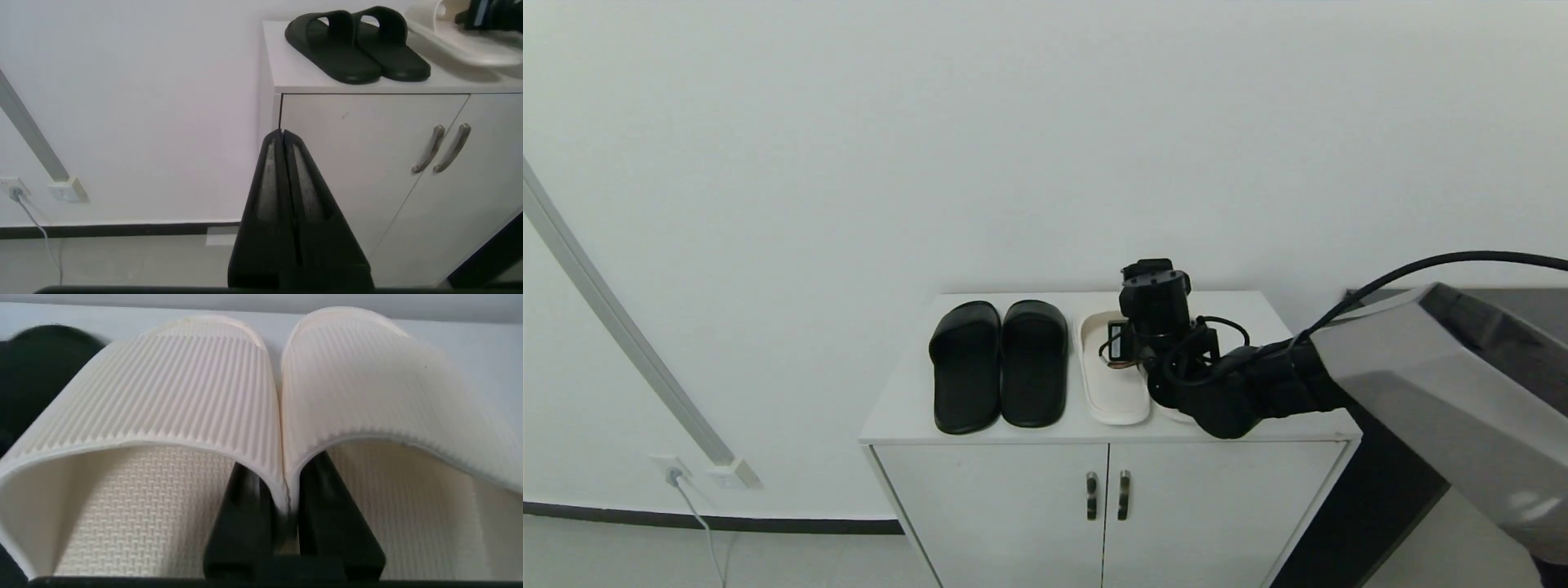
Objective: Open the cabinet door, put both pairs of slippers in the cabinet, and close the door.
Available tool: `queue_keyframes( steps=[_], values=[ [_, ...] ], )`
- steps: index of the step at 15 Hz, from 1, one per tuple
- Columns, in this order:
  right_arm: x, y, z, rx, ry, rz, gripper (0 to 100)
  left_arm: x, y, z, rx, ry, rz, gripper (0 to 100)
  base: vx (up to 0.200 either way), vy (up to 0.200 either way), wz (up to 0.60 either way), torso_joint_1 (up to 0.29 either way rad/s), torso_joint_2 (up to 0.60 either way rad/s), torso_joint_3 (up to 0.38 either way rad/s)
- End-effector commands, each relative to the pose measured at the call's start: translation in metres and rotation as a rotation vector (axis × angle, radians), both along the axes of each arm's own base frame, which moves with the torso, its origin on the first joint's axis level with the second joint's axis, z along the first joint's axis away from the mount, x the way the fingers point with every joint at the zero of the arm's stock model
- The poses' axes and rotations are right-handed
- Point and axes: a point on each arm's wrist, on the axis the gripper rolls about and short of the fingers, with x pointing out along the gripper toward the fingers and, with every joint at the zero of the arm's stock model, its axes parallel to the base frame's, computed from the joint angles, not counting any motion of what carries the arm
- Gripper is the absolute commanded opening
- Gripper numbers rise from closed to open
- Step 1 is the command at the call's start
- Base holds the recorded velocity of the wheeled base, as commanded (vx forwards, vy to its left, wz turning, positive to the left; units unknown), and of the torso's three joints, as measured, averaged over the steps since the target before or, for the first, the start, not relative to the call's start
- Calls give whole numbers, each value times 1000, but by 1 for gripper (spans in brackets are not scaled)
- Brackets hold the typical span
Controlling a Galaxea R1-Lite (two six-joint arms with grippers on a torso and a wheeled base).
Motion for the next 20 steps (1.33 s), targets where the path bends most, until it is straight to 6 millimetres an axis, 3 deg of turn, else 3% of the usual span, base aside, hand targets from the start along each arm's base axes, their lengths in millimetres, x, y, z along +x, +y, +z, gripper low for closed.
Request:
queue_keyframes(
  steps=[1,2,3,5,7,10,17,20],
  values=[
    [-58,-22,56,32,-38,111,0,0,0,0,-1,1,0,0,0,0,0,0,0,0],
    [-69,-27,60,37,-34,155,0,0,0,0,-1,1,0,0,0,0,0,0,0,0],
    [-111,-44,66,30,-11,297,0,0,0,0,1,1,0,0,0,0,0,0,0,0],
    [-154,-70,65,16,33,458,0,0,0,0,1,1,0,0,0,0,0,0,0,0],
    [-183,-89,55,19,89,570,0,0,0,0,-2,1,0,0,0,0,0,0,0,0],
    [-200,-98,39,24,153,634,0,0,0,0,-1,1,0,0,0,0,0,0,0,0],
    [-207,-105,25,11,169,651,0,0,0,0,1,1,-1,0,-171,0,0,-1,2,4],
    [-208,-106,22,5,172,655,0,0,0,0,-1,-1,0,0,0,0,0,0,0,0]
  ],
)
